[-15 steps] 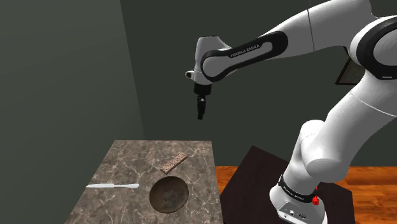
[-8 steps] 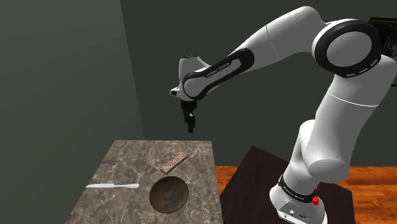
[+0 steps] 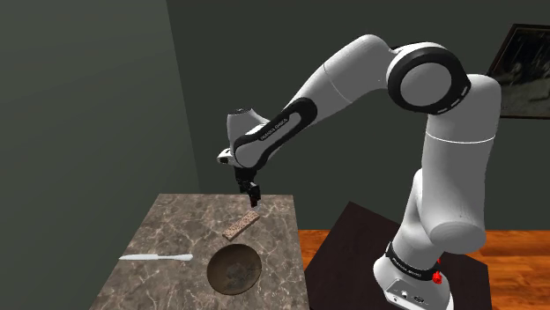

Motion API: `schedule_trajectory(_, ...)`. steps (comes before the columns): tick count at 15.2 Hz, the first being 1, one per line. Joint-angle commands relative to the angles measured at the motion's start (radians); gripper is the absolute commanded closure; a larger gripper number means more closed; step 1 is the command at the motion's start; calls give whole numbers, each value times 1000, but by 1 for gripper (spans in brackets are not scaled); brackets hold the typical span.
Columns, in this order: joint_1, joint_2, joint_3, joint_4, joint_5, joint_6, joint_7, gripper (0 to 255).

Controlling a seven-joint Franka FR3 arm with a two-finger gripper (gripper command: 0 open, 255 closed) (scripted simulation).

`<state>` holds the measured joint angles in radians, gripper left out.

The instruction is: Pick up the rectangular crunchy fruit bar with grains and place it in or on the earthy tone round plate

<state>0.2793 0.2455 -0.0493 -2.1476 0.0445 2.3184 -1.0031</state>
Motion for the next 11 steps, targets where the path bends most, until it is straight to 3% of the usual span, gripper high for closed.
schedule_trajectory(1, 8, 68, 16, 33, -8, 23, -45, 0)
schedule_trajectory(5, 26, 188, 47, 87, -35, 65, -119, 0)
schedule_trajectory(11, 26, 246, 47, 78, -35, 131, -119, 0)
